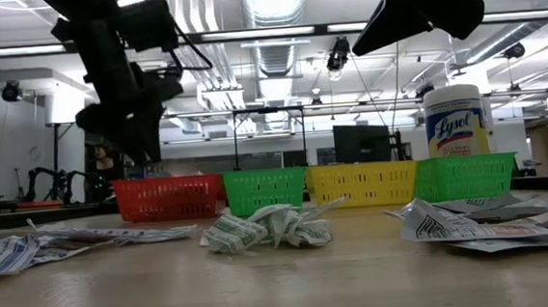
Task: Pick & Place First Aid Supplies
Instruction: Put the alcohol pad into the red basket, then put the green bandage into the right green basket
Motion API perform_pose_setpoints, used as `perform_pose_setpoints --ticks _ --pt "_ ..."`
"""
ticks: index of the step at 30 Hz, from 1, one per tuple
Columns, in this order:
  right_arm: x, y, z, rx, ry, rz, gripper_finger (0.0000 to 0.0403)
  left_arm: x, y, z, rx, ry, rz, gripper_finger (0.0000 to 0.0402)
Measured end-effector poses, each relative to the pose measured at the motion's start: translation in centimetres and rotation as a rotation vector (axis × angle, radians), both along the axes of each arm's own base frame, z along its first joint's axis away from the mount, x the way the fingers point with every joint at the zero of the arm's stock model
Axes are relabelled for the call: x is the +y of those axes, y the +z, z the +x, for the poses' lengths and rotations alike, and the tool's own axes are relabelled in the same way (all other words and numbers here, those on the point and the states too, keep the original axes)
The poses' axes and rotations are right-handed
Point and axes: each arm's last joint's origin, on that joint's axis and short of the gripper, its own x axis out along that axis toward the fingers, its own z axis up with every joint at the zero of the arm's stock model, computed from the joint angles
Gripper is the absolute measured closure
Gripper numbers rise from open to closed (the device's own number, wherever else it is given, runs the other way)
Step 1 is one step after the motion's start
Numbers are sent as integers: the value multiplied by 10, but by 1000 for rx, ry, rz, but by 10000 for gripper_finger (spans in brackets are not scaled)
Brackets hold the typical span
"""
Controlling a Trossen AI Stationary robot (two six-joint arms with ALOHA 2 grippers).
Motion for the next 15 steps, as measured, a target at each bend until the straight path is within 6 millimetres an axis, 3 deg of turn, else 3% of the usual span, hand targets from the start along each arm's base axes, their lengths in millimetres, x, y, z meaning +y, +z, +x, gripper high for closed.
perform_pose_setpoints --ticks 9,15 --pt "0 0 0 3 2 -1 394 -7 47 -24 -194 -39 69 266" --pt "0 0 0 3 1 0 394 -25 58 -38 -256 -207 138 266"
